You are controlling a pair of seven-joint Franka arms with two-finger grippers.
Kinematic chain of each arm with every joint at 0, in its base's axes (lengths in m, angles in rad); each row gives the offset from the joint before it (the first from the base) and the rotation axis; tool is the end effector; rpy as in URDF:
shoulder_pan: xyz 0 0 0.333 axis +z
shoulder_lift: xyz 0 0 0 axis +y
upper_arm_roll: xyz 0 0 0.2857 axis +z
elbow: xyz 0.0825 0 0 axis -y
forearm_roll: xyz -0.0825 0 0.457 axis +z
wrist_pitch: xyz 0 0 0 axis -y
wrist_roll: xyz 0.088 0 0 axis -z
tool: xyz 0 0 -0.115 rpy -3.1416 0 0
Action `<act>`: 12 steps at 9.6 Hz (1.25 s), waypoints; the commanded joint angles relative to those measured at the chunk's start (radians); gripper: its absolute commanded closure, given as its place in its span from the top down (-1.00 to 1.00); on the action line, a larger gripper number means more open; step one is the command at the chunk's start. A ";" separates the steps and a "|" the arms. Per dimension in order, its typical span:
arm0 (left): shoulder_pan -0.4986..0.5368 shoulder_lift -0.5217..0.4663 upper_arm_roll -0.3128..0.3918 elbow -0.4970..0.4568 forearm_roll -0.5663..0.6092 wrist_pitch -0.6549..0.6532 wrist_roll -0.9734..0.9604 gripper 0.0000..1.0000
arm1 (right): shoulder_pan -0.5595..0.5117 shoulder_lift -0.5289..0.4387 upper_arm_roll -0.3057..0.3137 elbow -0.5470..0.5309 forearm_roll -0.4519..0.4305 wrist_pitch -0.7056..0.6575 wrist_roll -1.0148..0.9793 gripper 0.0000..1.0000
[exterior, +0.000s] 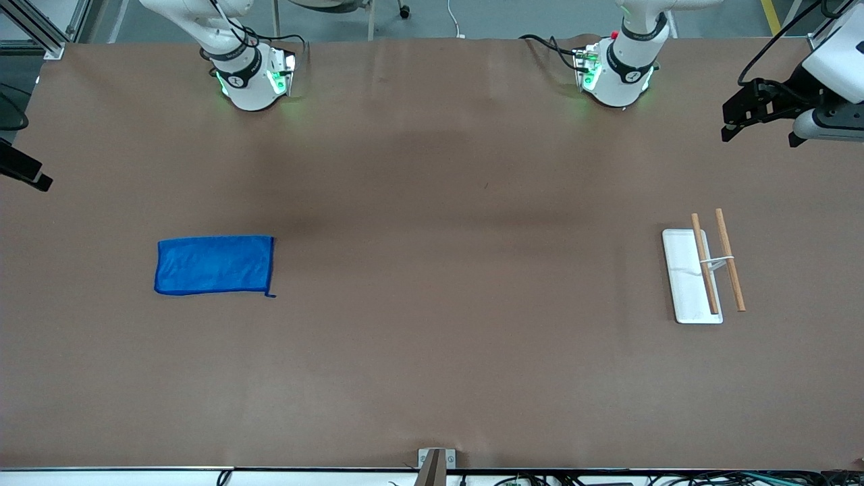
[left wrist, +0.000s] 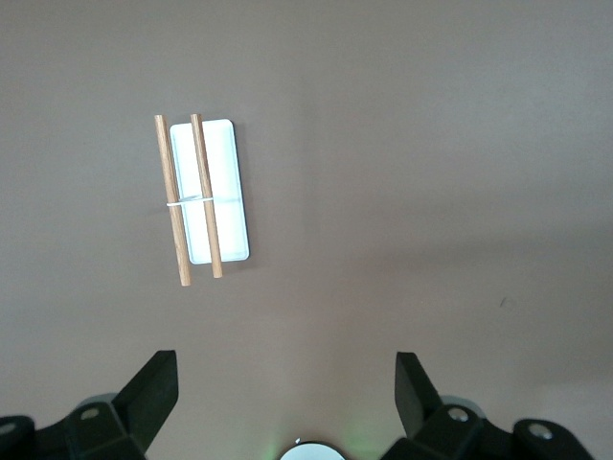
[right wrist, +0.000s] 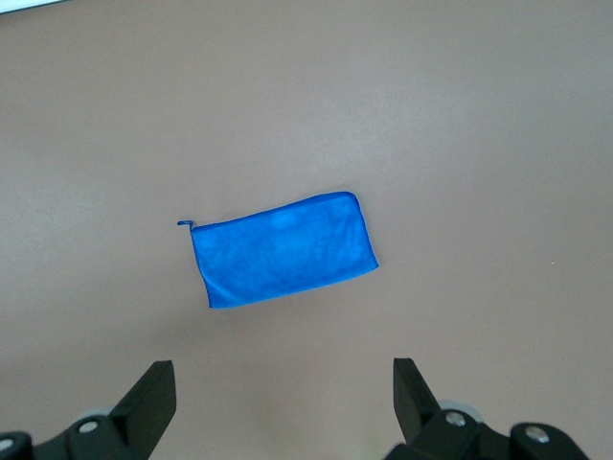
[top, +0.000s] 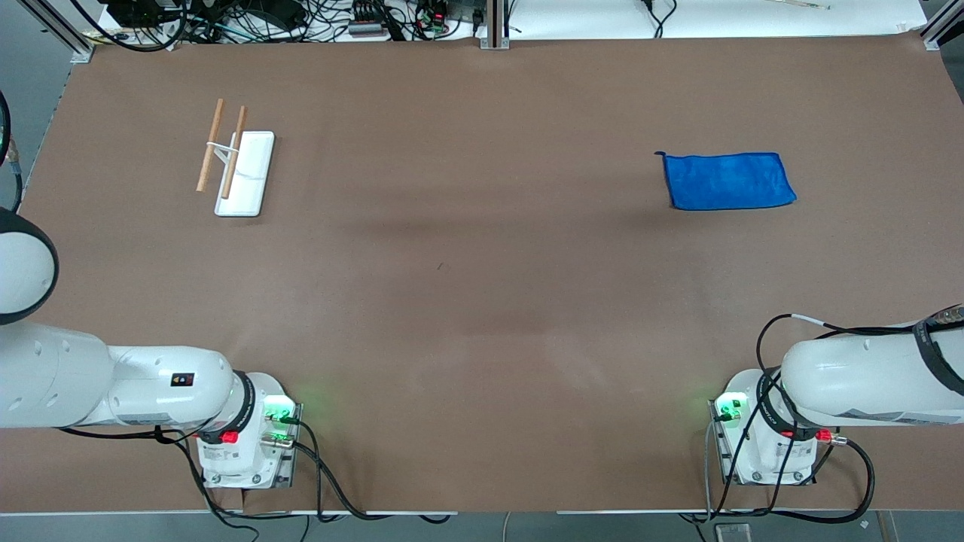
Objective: Right arm passes towel to left arm to hang
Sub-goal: 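Move the right gripper toward the blue towel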
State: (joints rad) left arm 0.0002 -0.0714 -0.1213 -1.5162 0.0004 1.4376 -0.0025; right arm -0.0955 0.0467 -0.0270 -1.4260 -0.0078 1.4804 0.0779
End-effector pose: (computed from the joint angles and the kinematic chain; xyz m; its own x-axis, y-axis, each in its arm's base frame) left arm 0.5876 -0.0740 0.6472 0.9930 -0.1179 -0.0077 -0.1180 -0.9930 -0.0090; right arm 0.6265 -0.0777 0.6271 0.9798 -0.1997 0.0084 -0.1998 -0.9798 0.0084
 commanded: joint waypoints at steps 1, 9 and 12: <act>-0.002 0.028 0.000 0.005 -0.003 -0.009 -0.004 1.00 | 0.000 -0.002 -0.002 0.001 0.003 -0.006 -0.001 1.00; 0.011 0.028 -0.003 0.002 -0.014 -0.011 -0.004 1.00 | 0.019 0.071 -0.001 -0.285 -0.001 0.253 -0.093 1.00; 0.012 0.028 -0.004 0.001 -0.014 -0.011 -0.001 1.00 | 0.014 0.158 -0.001 -0.526 -0.012 0.626 -0.147 1.00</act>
State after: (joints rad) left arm 0.0074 -0.0631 -0.1210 -1.5124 0.0003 1.4376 -0.0016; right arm -0.0793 0.1936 -0.0257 -1.8630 -0.0081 1.9937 -0.0317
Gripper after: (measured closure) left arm 0.000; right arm 0.000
